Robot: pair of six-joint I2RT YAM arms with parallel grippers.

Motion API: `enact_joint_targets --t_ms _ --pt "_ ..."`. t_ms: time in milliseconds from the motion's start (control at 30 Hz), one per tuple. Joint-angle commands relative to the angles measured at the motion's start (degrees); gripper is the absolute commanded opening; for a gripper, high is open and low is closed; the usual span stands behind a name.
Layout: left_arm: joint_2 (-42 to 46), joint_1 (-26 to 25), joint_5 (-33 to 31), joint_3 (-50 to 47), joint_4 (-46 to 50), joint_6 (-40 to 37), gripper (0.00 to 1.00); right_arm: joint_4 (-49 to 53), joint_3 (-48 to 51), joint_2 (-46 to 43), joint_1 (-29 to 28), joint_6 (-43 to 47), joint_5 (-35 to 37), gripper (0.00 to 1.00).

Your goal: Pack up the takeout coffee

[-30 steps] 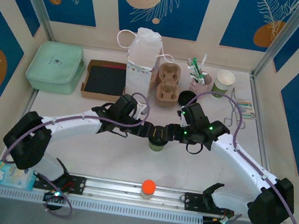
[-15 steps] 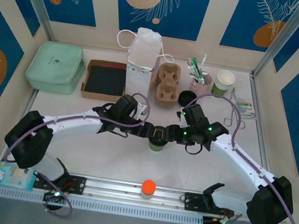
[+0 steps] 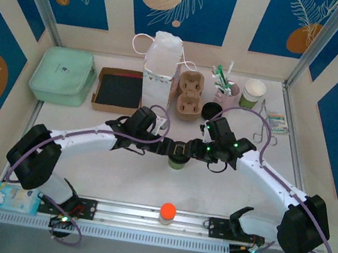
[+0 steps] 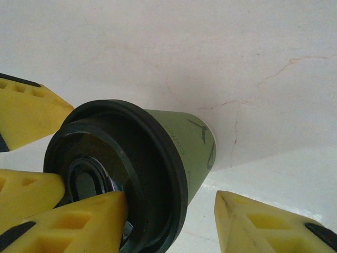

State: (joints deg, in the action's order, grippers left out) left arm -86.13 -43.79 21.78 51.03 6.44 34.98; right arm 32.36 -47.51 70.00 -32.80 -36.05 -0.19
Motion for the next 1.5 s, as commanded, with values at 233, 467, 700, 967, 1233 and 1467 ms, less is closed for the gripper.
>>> enact_joint_targets --t_ms 233,467,700,967,1233,1467 --pt "-3.2 -0.6 -3.5 -1.1 4.7 -2.6 0.71 5.7 6.4 3.9 -1.5 -5.3 8.3 0.45" --pt "-4.5 0.2 -3.8 -2.0 3.9 -2.5 0.68 6.5 4.8 3.9 -1.7 -5.3 9.2 0.45" --pt "-5.3 1.1 -3.6 -2.4 3.0 -2.3 0.62 6.4 4.7 2.5 -1.7 -5.6 9.6 0.44" --pt "-6.7 1.5 -3.9 -1.3 3.6 -3.3 0.58 5.3 5.4 -0.5 -3.4 -6.0 9.5 0.41" --pt "-8.3 2.7 -3.1 1.5 4.7 -4.9 0.55 4.8 6.7 -3.7 -6.6 -8.2 11.0 0.39" --pt "-10.4 2.7 -2.6 4.8 5.9 -6.0 0.53 3.1 7.5 -3.1 -6.8 -8.9 10.6 0.38"
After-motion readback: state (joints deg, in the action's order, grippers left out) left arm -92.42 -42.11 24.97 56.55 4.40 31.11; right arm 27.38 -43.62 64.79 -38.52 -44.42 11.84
